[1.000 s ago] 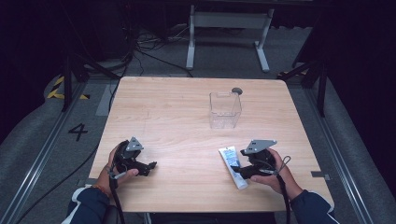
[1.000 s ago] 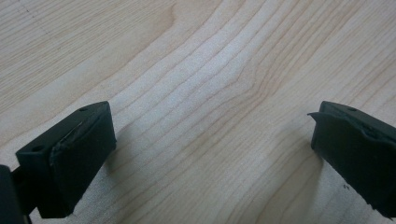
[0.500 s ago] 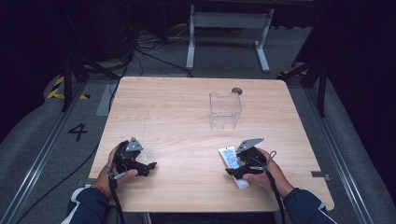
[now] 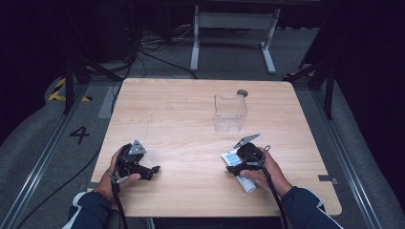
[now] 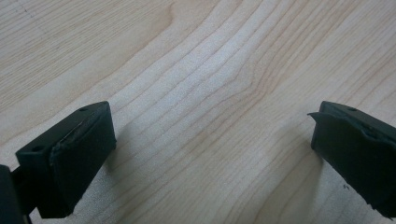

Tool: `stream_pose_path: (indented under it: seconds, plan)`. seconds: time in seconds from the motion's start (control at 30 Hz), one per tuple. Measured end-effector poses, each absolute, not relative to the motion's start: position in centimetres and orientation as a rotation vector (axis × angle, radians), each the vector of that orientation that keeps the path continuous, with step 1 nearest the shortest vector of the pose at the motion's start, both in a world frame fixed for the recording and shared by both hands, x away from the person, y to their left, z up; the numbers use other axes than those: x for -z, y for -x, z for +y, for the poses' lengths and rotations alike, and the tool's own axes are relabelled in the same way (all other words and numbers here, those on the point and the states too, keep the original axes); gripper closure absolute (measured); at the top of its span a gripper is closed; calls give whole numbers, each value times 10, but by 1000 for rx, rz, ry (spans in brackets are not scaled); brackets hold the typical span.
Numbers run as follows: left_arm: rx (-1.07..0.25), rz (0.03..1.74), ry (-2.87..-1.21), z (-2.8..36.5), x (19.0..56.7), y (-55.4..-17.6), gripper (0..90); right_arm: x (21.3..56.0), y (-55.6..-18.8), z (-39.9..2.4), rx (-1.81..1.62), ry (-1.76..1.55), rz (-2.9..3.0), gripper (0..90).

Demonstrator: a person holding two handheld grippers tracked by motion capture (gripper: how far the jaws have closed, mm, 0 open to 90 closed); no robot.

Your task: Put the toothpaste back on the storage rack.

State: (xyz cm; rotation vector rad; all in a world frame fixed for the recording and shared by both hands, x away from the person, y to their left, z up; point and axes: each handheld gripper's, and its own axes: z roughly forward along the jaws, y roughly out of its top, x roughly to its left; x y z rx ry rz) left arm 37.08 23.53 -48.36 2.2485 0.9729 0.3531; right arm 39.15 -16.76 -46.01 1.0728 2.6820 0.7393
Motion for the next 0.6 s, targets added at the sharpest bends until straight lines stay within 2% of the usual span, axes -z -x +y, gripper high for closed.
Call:
stream_pose_path:
  seconds: [0.37, 0.6]
  plan:
    - [-353, 973, -2249, 235, 484, -371, 2, 455, -392, -154, -653, -1012, 2725, 381]
    - [-353, 968, -2246, 235, 484, -371, 2, 453, -391, -153, -622, -941, 2770, 442]
